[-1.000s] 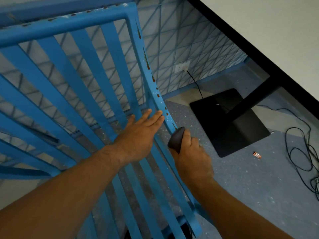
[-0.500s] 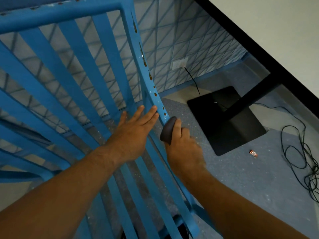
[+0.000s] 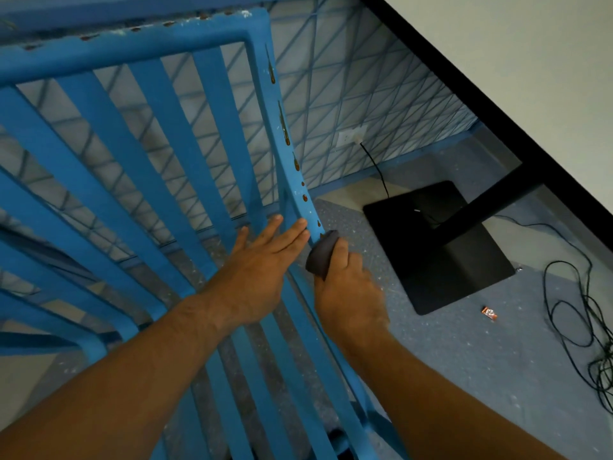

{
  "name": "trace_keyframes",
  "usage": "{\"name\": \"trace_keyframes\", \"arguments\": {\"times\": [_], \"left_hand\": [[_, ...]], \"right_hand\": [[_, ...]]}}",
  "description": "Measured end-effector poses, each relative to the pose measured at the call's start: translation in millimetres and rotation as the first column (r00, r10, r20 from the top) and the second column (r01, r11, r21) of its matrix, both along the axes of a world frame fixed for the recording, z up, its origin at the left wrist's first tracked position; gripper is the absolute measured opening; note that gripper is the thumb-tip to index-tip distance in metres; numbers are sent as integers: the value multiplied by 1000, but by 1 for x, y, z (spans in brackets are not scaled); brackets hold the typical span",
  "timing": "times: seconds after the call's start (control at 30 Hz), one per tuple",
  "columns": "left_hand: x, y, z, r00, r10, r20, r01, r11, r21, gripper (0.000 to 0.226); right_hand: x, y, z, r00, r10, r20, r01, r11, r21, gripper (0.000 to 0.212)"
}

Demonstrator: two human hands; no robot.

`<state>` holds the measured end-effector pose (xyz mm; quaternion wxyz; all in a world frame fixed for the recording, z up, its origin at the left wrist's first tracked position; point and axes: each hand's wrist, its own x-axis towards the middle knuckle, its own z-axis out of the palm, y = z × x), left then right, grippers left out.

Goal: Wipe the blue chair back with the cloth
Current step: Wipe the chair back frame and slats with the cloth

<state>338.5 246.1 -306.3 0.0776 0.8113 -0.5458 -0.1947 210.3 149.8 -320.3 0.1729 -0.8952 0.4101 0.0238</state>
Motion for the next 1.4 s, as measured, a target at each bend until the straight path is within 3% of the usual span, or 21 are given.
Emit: {"name": "trace_keyframes", "arguments": {"times": [0.13, 0.27, 0.33, 0.43, 0.53, 0.63, 0.77, 0.93, 1.03, 1.17, 1.3, 1.4], "left_hand": [[2, -1, 4, 1000, -15, -12, 16, 999, 31, 80], [3, 0, 5, 1000, -23, -21, 24, 999, 40, 81], [4, -1, 6, 999, -27, -32, 29, 999, 44, 82], [4, -2, 8, 999, -19, -50, 22, 998, 53, 79], [4, -2, 11, 998, 20, -65, -21, 1000, -6, 71], [9, 0, 12, 991, 100, -88, -105, 993, -61, 70], [18, -4, 11, 989, 134, -63, -139, 987, -79, 73], [15, -12, 7, 990, 109, -86, -111, 994, -25, 73], [17, -11, 3, 987, 113, -115, -119, 992, -46, 70], [21, -13, 5, 979, 147, -140, -162, 982, -98, 68], [22, -14, 11, 977, 142, -156, -158, 983, -97, 65], [25, -14, 11, 978, 124, -168, -142, 985, -97, 65]], "right_hand": [[-23, -2, -5, 1000, -9, -23, 11, 995, 102, 66], [-14, -12, -1, 993, -118, 4, 112, 954, 277, 47], [6, -22, 2, 989, -147, 0, 140, 936, 322, 51], [28, -26, 3, 993, -104, 53, 84, 954, 287, 57], [31, -17, 0, 992, -91, 86, 73, 978, 194, 46], [16, -9, -5, 996, 11, 86, -15, 999, 42, 62], [-1, -12, -9, 998, 29, 60, -36, 991, 131, 64], [33, -32, 1, 987, -107, 116, 56, 924, 379, 38], [50, -27, 1, 975, -110, 194, 53, 959, 279, 39], [42, -18, -6, 984, 36, 175, -46, 998, 53, 63], [28, -14, -6, 985, 83, 148, -89, 995, 39, 70], [35, -21, -5, 983, -8, 182, -22, 986, 166, 53]]}}
